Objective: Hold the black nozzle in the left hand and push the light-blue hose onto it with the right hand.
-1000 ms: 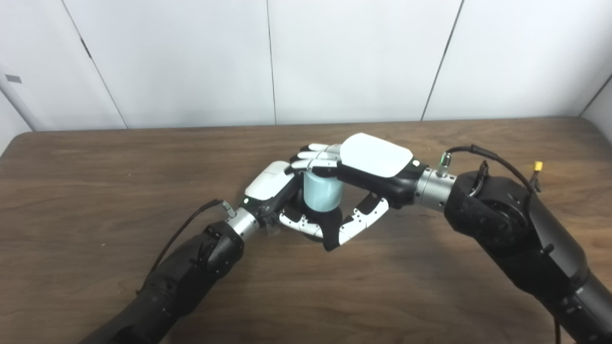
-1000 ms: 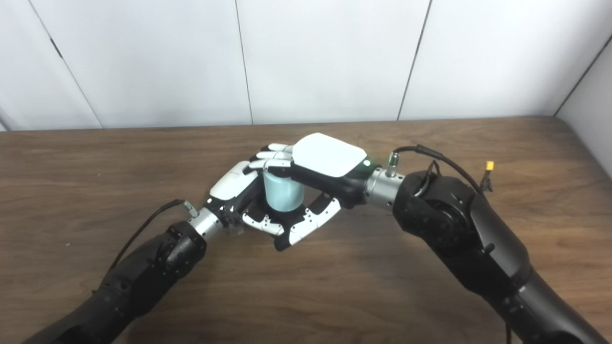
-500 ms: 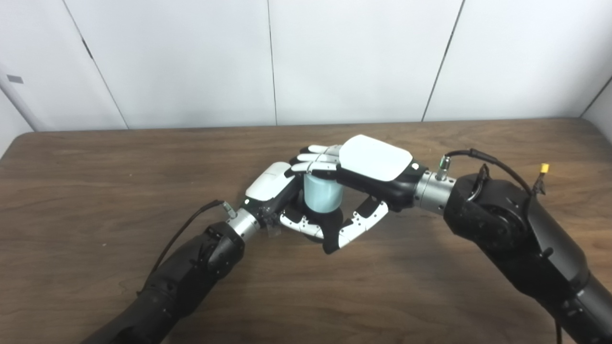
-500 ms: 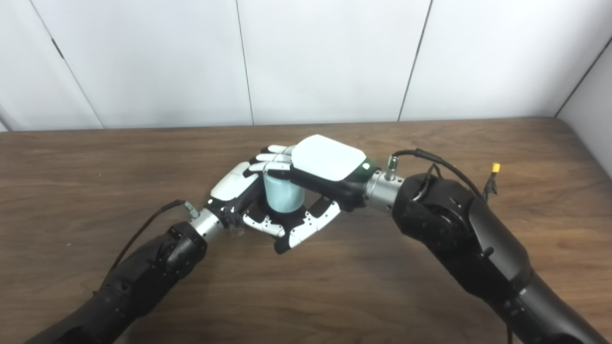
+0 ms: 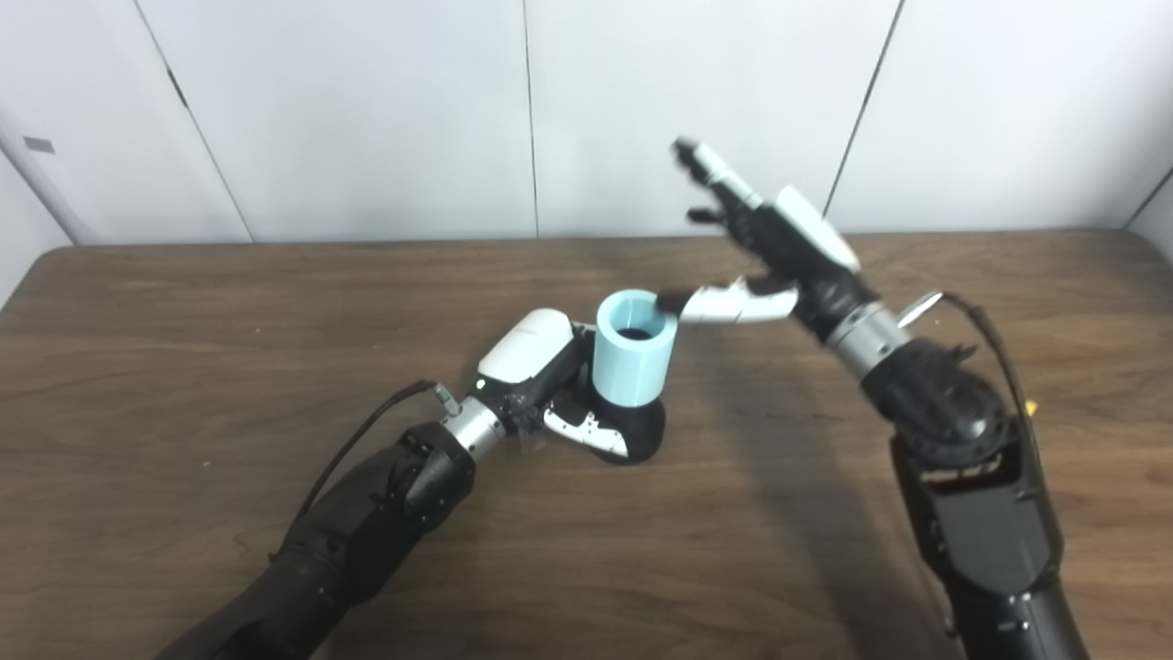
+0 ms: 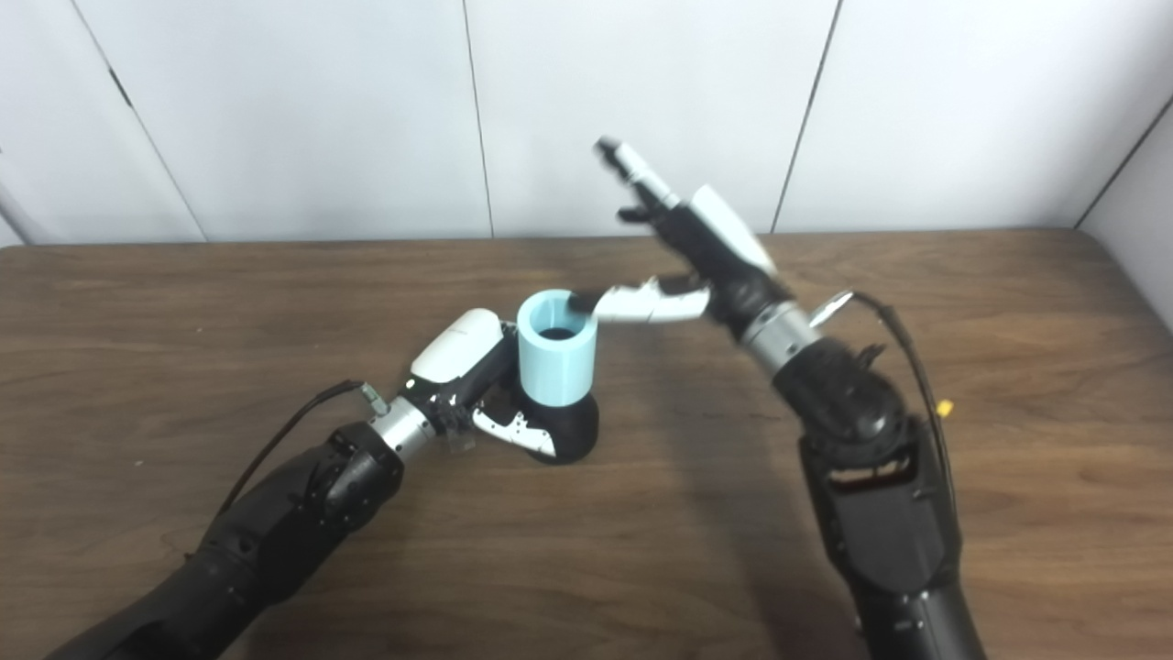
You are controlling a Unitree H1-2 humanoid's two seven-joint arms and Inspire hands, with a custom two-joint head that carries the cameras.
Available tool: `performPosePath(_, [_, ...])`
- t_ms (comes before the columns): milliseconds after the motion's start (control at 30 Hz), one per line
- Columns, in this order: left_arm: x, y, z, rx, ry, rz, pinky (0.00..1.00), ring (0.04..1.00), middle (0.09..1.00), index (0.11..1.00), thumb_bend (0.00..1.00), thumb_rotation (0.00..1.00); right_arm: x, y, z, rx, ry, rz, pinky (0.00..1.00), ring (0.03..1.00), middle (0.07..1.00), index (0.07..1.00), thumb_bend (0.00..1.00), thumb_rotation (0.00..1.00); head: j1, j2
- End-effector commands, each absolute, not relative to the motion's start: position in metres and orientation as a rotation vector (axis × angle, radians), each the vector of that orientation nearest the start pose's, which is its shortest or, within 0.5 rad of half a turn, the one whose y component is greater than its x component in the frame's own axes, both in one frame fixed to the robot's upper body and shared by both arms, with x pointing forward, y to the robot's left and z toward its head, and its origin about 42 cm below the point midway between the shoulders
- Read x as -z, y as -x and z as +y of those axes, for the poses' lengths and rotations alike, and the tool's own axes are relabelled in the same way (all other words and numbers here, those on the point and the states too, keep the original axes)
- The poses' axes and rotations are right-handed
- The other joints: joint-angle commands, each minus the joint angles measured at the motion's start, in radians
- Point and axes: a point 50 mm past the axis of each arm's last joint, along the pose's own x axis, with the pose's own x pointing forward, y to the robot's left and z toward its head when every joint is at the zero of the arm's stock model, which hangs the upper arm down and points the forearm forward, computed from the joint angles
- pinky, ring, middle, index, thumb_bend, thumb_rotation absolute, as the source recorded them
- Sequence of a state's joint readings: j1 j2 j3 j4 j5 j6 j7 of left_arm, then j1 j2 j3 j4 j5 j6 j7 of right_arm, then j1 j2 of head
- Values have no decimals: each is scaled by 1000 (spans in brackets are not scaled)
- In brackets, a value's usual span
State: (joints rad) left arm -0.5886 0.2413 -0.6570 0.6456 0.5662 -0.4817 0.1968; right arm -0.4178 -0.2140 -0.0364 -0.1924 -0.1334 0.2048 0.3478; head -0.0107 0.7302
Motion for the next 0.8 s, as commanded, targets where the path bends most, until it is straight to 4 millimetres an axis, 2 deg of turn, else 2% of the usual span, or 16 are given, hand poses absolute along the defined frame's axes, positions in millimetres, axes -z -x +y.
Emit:
performPosePath(0, [-26, -354, 152, 833, -1018, -288, 252, 356, 437, 524, 496, 0, -287, -385, -238, -265, 313, -393, 827, 972, 1000, 1000, 845, 517, 0, 1])
performPosePath(100, [-26, -354, 152, 835, -1015, -279, 273, 360, 446, 528, 497, 0, -271, -385, -247, -255, 175, -349, 777, 948, 1000, 1000, 836, 531, 4, 3])
performPosePath(233, [-26, -355, 153, 839, -1017, -268, 272, 361, 440, 527, 497, 0, -251, -383, -253, -251, 82, -292, 738, 869, 999, 1000, 821, 430, 5, 2])
performPosePath(333, [-26, -355, 154, 841, -1019, -265, 273, 362, 441, 528, 497, 0, -244, -378, -248, -214, 61, -243, 630, 764, 895, 938, 782, 318, 1, 0])
performPosePath(367, [-27, -355, 154, 841, -1019, -264, 280, 364, 447, 529, 497, 0, -245, -372, -242, -203, 86, -219, 579, 720, 860, 904, 744, 260, 1, 0])
performPosePath(400, [-27, -355, 154, 841, -1019, -263, 288, 366, 454, 528, 498, 0, -246, -367, -238, -195, 104, -204, 532, 676, 823, 851, 674, 161, 1, 0])
performPosePath(467, [-27, -356, 154, 841, -1017, -260, 298, 368, 456, 517, 499, 0, -245, -357, -230, -179, 134, -170, 494, 635, 782, 803, 603, 68, 1, 0])
performPosePath(500, [-28, -356, 154, 841, -1017, -260, 311, 375, 459, 511, 500, 0, -242, -353, -228, -174, 137, -154, 483, 617, 751, 774, 571, 54, 1, 0])
performPosePath(600, [-29, -357, 154, 842, -1024, -261, 325, 380, 452, 507, 501, 0, -231, -347, -223, -171, 134, -124, 425, 582, 704, 724, 584, 83, 6, -1])
performPosePath(767, [-30, -358, 154, 843, -1022, -263, 337, 386, 468, 506, 502, 0, -215, -341, -216, -158, 69, -73, 428, 588, 707, 687, 600, 75, 7, -3])
